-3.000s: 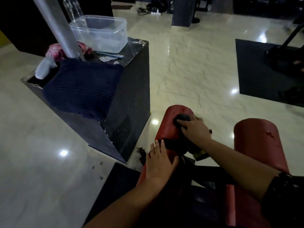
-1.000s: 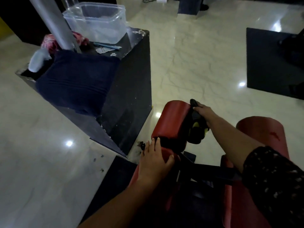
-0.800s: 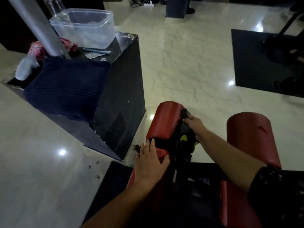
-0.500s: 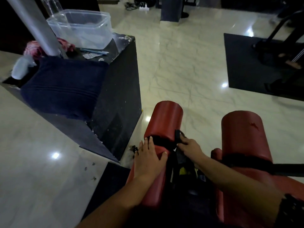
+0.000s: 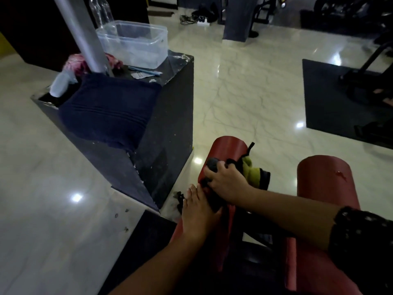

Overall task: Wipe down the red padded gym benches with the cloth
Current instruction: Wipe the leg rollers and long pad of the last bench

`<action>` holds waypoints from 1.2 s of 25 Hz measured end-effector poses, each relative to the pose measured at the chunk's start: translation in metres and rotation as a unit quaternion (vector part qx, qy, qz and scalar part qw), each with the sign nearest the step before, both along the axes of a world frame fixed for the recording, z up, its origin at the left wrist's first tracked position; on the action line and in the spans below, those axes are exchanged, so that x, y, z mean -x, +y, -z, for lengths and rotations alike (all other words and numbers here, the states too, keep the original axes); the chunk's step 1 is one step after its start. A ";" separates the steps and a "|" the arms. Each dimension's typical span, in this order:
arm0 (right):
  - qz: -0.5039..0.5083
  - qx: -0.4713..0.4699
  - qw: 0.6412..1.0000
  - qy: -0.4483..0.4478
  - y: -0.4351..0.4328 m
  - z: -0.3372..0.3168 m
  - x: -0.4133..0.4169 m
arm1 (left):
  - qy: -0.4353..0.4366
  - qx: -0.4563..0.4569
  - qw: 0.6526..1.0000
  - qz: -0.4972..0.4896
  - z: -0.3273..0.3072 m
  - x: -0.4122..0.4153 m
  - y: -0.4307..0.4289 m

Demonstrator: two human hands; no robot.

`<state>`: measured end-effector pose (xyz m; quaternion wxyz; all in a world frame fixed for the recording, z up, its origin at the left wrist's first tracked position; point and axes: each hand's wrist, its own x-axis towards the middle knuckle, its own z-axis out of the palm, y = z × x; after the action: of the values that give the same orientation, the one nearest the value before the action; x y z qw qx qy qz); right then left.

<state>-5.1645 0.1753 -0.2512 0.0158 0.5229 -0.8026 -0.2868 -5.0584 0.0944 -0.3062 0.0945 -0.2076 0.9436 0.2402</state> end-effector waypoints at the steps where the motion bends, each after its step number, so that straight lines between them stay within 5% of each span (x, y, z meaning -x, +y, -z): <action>1: -0.010 -0.013 1.000 0.002 -0.014 -0.005 -0.002 | -0.003 -0.001 1.000 0.003 0.000 0.000 0.000; 7: -0.048 -0.041 0.998 0.022 -0.082 -0.004 0.020 | 0.013 -0.044 0.999 0.005 0.000 -0.002 -0.003; 11: -0.142 -0.131 0.980 -0.050 -0.107 0.023 0.038 | 0.020 -0.041 0.999 -0.011 -0.002 0.000 -0.003; 15: -0.048 -0.118 0.986 -0.107 -0.113 0.027 0.067 | 0.006 -0.046 0.999 -0.005 0.006 0.003 -0.005; 20: 0.089 -0.050 0.992 -0.076 -0.091 0.009 0.163 | -0.003 -0.020 1.000 0.004 0.011 0.008 -0.002; 22: 0.208 0.007 0.969 -0.132 -0.079 -0.001 0.198 | 0.022 0.006 0.999 0.029 0.012 0.008 -0.002; 25: 0.256 0.002 0.931 -0.261 -0.054 0.017 0.249 | 0.046 0.017 0.997 0.061 0.010 0.007 -0.001; 30: 0.388 0.145 0.795 -0.442 -0.002 0.026 0.264 | 0.018 0.002 0.998 0.060 0.007 0.012 -0.003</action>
<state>-5.4283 0.1737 -0.2772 -0.3780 0.2293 -0.8898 0.1134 -5.0707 0.0915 -0.3134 0.0915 -0.1460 0.9563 0.2362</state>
